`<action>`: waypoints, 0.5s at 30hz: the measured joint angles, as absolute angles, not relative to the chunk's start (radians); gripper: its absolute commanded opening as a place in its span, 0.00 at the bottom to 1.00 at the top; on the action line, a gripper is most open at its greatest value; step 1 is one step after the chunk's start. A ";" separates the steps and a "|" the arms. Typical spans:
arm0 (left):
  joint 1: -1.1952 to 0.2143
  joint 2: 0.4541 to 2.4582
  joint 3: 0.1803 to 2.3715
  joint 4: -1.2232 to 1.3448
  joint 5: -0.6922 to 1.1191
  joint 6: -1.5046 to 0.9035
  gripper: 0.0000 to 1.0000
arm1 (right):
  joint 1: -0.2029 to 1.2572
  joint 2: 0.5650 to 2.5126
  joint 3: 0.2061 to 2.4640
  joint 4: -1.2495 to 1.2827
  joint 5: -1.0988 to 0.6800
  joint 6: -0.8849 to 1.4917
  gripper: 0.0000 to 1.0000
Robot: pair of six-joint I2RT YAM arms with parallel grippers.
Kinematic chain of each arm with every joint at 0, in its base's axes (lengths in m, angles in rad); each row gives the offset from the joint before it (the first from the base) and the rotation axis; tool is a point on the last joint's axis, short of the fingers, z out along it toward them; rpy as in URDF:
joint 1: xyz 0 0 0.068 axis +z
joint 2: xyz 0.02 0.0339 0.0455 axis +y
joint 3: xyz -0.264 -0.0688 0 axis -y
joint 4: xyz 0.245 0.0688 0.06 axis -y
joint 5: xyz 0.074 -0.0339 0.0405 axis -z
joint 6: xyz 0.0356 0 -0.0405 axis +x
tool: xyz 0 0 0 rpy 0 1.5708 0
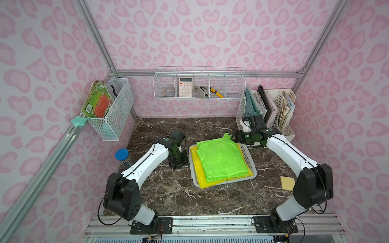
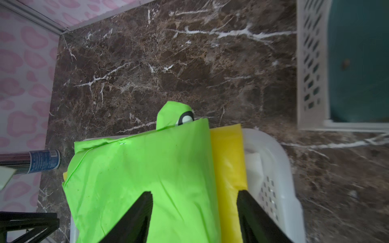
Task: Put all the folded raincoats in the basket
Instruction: Adjust the raincoat in the basket, then reset both arms
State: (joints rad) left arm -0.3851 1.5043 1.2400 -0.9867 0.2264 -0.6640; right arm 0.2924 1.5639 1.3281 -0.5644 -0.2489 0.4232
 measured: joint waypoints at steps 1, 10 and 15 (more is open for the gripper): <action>-0.385 1.492 1.242 -0.986 0.207 -0.671 0.53 | 0.268 1.529 1.303 -0.555 -0.245 0.417 0.70; -0.372 1.256 1.093 -0.882 -0.210 -0.710 0.65 | -0.041 1.216 0.791 -0.271 -0.068 0.412 0.70; -0.331 1.200 0.940 -0.715 -0.512 -0.706 0.72 | -0.066 1.119 0.540 -0.006 -0.045 0.331 0.71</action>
State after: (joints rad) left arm -0.3313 1.2003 0.9398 -0.7155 -0.5121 -0.7059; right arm -0.0662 1.1191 0.5404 -0.0063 -0.0448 0.3309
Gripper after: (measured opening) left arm 0.721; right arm 0.704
